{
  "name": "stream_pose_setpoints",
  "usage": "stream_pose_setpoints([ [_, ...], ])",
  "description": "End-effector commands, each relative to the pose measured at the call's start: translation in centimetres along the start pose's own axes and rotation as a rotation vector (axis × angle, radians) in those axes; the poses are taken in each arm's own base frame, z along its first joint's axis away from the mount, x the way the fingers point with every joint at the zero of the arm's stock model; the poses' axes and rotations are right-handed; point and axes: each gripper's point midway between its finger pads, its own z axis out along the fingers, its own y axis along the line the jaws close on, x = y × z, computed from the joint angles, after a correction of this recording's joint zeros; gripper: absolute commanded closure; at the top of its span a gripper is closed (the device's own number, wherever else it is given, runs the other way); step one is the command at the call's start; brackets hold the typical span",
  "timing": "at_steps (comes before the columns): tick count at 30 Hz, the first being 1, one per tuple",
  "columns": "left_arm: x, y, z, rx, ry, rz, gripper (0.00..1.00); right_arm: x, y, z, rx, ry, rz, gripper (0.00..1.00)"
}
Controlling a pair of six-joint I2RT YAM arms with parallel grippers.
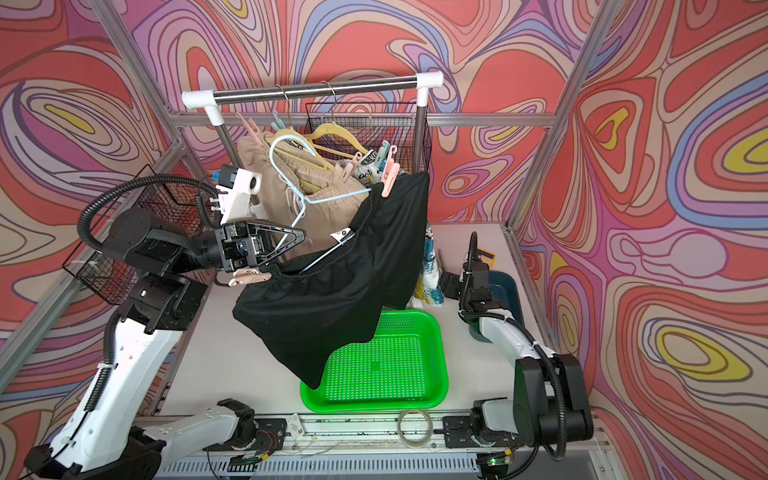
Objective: Remove the clothespins securing shorts to the hanger
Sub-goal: Adjust the shorts in the basket.
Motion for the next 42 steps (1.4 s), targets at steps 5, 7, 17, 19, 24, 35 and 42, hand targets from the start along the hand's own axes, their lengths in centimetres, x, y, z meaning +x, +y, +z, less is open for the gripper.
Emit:
stream_pose_setpoints([
  [5, -0.2, -3.8, 0.5, 0.121, -0.066, 0.090, 1.00, -1.4, 0.5, -0.2, -0.011, -0.025, -0.005, 0.03],
  [7, 0.6, -4.9, 1.3, 0.171, -0.033, 0.103, 1.00, -1.5, 0.6, -0.1, -0.014, -0.024, -0.003, 0.03],
  [17, 0.5, -11.4, 0.8, 0.261, -0.012, 0.292, 1.00, -1.8, 0.6, -0.3, -0.010, -0.027, 0.001, 0.03],
  [19, 0.3, -12.1, 0.7, 0.249, -0.007, 0.306, 1.00, -1.8, 0.6, -0.3, -0.008, -0.029, 0.004, 0.03],
  [24, 0.5, -11.1, 0.9, 0.206, 0.008, 0.273, 1.00, -1.6, 0.5, -0.3, -0.003, -0.022, 0.010, 0.03],
  [35, 2.5, -8.0, 0.9, 0.150, 0.038, 0.257, 1.00, -0.3, -0.1, -0.2, 0.017, 0.001, 0.006, 0.03],
  [42, 2.3, -4.4, 1.5, 0.062, 0.074, 0.231, 1.00, 0.5, -0.6, -0.2, 0.033, 0.015, -0.004, 0.03],
])
